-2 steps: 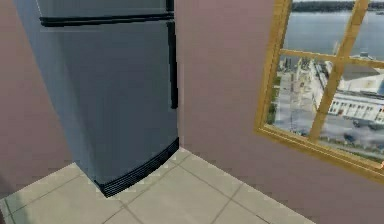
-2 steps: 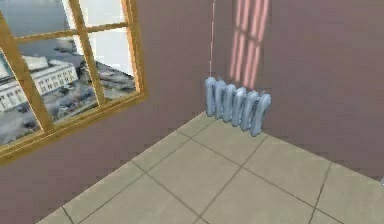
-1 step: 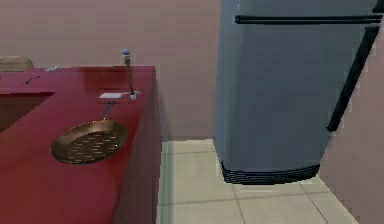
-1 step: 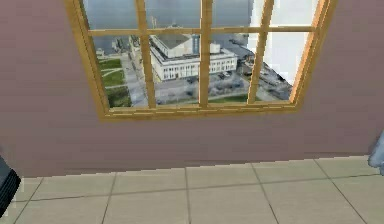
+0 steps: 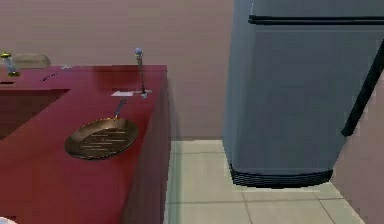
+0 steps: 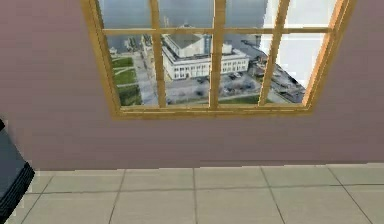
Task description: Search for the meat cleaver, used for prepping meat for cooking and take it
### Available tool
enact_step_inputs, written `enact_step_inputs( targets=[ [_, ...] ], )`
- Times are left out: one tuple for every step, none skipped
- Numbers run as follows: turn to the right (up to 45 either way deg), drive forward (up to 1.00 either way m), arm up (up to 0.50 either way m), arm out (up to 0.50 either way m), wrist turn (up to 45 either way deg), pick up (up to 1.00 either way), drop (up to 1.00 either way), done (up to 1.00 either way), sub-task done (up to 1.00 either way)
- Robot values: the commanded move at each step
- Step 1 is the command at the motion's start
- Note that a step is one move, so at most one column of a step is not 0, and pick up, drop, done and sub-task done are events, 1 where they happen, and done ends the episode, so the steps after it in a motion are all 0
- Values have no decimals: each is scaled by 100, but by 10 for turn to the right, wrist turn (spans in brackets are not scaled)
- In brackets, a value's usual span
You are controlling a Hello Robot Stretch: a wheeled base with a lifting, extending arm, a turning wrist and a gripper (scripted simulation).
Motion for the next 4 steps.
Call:
enact_step_inputs(
  targets=[
    [0, 100, 0, 0, 0, 0, 0, 0, 0],
    [-30, 0, 0, 0, 0, 0, 0, 0, 0],
    [0, 10, 0, 0, 0, 0, 0, 0, 0],
    [-450, 0, 0, 0, 0, 0, 0, 0, 0]
  ],
)
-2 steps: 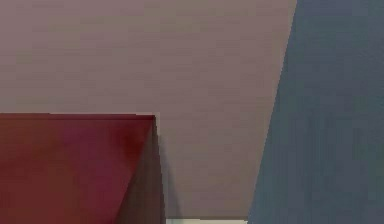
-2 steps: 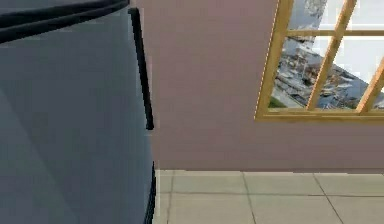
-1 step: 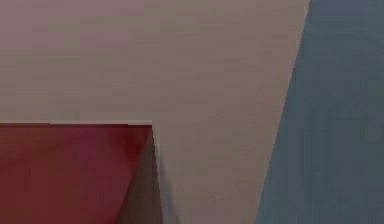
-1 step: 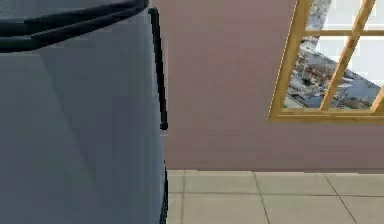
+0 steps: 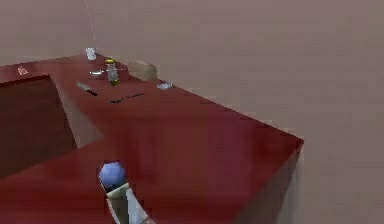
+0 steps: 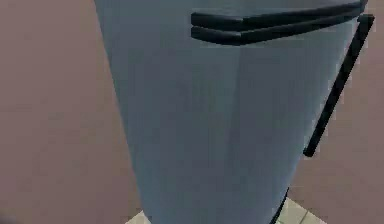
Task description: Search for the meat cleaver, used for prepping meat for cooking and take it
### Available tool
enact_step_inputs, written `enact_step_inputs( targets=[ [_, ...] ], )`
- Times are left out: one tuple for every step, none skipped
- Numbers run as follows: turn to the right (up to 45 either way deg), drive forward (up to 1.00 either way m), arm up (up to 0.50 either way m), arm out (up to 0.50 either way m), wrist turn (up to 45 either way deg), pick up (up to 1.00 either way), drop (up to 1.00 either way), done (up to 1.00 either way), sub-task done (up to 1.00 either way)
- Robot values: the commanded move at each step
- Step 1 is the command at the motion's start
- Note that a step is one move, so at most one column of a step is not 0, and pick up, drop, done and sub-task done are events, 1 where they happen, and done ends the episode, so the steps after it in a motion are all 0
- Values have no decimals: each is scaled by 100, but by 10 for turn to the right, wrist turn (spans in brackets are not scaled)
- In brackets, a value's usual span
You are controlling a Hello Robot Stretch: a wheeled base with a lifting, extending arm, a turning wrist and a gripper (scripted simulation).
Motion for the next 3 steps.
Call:
enact_step_inputs(
  targets=[
    [-450, 0, 0, 0, 0, 0, 0, 0, 0],
    [-450, 0, 0, 0, 0, 0, 0, 0, 0],
    [-210, 0, 0, 0, 0, 0, 0, 0, 0]
  ],
)
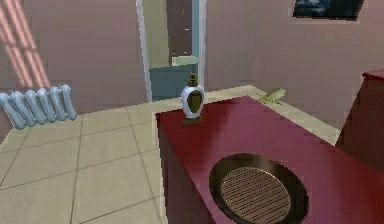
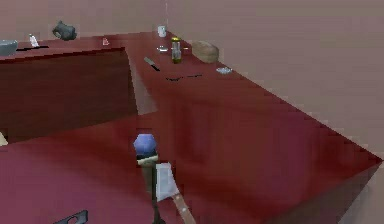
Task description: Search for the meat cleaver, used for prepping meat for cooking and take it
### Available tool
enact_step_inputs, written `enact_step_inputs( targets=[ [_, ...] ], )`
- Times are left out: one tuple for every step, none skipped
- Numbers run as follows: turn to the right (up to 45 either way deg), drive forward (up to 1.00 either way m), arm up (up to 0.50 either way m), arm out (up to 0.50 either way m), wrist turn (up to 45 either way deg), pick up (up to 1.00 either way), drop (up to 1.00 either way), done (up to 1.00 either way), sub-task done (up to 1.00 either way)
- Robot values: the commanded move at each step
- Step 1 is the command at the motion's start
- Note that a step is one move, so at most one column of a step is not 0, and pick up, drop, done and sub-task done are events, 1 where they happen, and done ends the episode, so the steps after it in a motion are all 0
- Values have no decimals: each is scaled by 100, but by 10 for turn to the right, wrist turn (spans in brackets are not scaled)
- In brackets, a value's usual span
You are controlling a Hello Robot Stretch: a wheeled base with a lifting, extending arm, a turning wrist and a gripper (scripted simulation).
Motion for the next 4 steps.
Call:
enact_step_inputs(
  targets=[
    [0, 0, 50, 0, 0, 0, 0, 0, 0],
    [0, 0, 38, 0, 0, 0, 0, 0, 0],
    [0, 0, 0, 0, 450, 0, 0, 0, 0],
    [0, 0, 0, 0, 450, 0, 0, 0, 0]
  ],
)
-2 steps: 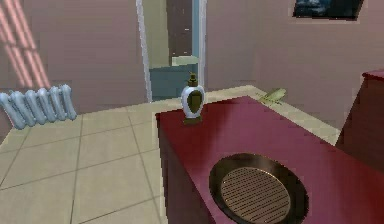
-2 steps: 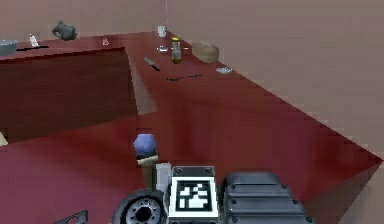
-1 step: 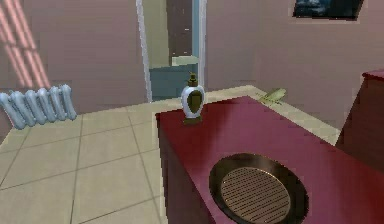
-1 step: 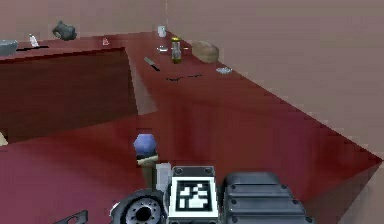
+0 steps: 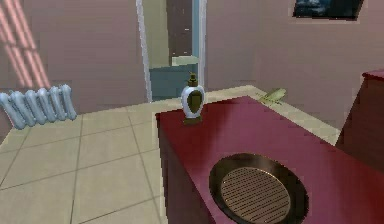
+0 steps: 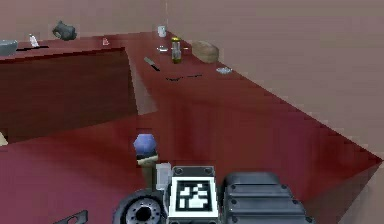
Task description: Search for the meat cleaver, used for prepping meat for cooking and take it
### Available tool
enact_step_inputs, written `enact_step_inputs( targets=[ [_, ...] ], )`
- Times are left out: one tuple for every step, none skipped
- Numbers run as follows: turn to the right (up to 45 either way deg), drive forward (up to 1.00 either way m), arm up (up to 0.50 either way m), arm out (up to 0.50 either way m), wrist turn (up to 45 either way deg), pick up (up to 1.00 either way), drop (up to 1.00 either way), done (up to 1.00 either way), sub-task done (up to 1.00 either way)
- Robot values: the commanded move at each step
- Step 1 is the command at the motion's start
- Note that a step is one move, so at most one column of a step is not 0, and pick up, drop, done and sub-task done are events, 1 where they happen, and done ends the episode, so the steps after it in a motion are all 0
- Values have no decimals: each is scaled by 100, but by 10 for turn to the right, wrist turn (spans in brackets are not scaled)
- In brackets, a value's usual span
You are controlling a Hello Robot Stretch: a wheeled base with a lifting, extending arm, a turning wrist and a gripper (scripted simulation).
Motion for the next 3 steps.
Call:
enact_step_inputs(
  targets=[
    [0, 0, 0, 0, 450, 0, 0, 0, 0],
    [0, 0, 0, 0, 450, 0, 0, 0, 0],
    [0, 0, 0, 0, 60, 0, 0, 0, 0]
  ],
)
